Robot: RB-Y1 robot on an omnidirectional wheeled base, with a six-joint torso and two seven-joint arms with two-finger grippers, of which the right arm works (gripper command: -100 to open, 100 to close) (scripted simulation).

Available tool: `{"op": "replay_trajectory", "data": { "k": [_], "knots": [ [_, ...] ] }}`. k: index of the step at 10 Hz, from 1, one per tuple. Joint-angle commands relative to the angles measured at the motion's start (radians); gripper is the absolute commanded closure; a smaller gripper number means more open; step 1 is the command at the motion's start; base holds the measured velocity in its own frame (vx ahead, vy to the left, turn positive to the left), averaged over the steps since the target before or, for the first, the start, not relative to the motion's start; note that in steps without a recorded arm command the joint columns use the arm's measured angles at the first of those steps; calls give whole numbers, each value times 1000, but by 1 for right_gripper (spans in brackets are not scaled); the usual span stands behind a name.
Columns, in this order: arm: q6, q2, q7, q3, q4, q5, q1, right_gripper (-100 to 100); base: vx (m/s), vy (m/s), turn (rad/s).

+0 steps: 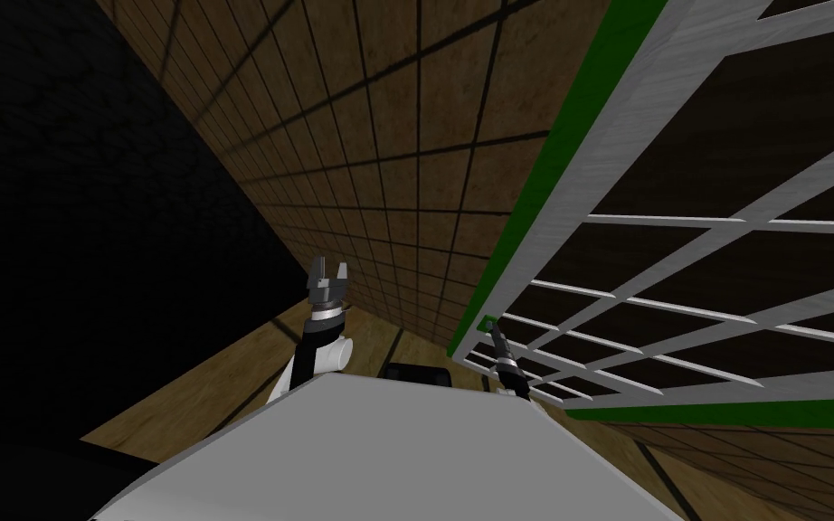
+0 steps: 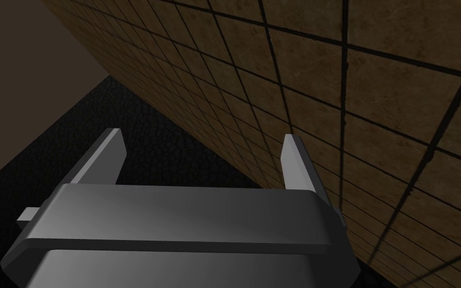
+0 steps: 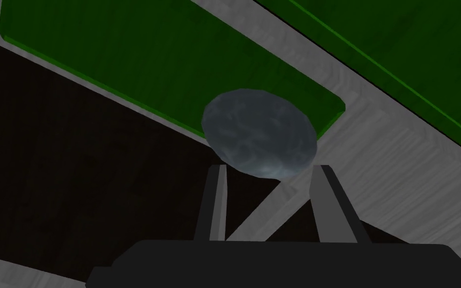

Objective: Pull the door open

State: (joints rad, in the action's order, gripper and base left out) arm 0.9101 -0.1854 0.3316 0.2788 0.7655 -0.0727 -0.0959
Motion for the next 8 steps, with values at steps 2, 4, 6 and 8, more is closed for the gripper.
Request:
{"op": "replay_trajectory", "data": {
  "k": [2,4,6,8],
  "knots": [
    [3,3,-57,-18,-4,18,3,100,-35,-8,29],
    [2,-4,-122,-39,-7,54,7,100,-38,-17,55],
    [2,-8,-173,-49,-9,73,8,100,-33,-13,42],
    [1,-12,-220,-59,-11,91,10,100,-29,-9,29]
  ]
}}
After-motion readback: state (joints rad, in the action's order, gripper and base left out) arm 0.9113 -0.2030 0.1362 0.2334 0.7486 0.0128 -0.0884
